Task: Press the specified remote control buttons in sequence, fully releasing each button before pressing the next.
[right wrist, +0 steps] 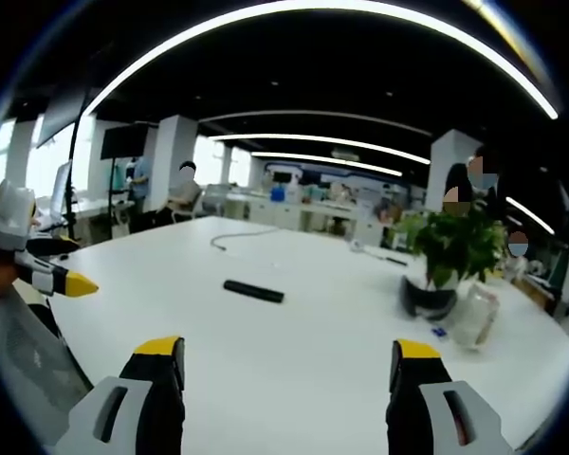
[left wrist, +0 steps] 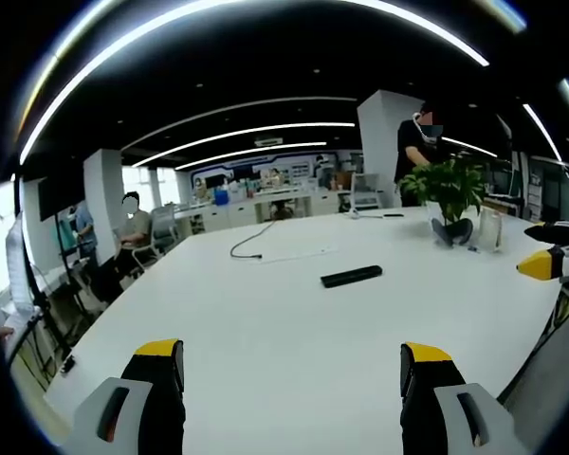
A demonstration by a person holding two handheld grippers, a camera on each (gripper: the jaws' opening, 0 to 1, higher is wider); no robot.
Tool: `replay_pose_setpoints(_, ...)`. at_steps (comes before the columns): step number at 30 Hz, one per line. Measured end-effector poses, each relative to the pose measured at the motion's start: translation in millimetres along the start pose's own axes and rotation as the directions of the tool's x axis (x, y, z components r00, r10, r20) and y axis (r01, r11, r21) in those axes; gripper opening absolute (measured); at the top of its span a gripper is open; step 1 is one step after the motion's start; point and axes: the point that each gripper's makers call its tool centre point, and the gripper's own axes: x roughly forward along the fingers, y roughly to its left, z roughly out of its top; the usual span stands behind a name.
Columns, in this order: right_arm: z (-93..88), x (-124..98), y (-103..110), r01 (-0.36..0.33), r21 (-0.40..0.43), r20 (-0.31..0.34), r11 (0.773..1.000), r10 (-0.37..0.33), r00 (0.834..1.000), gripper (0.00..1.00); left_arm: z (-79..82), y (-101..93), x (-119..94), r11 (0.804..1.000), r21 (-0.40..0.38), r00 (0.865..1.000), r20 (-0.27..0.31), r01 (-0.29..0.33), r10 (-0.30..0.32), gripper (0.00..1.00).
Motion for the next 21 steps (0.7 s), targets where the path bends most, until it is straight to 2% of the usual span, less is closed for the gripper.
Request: replay_pose_setpoints(21,1.1,-0.2,0.0,0.0,0.0,0.003,1.0,0.0,1.0,0.88,0.8,1.0,0.0,1.0,0.0,1.0,0.0,-0.003,0.003,0.98)
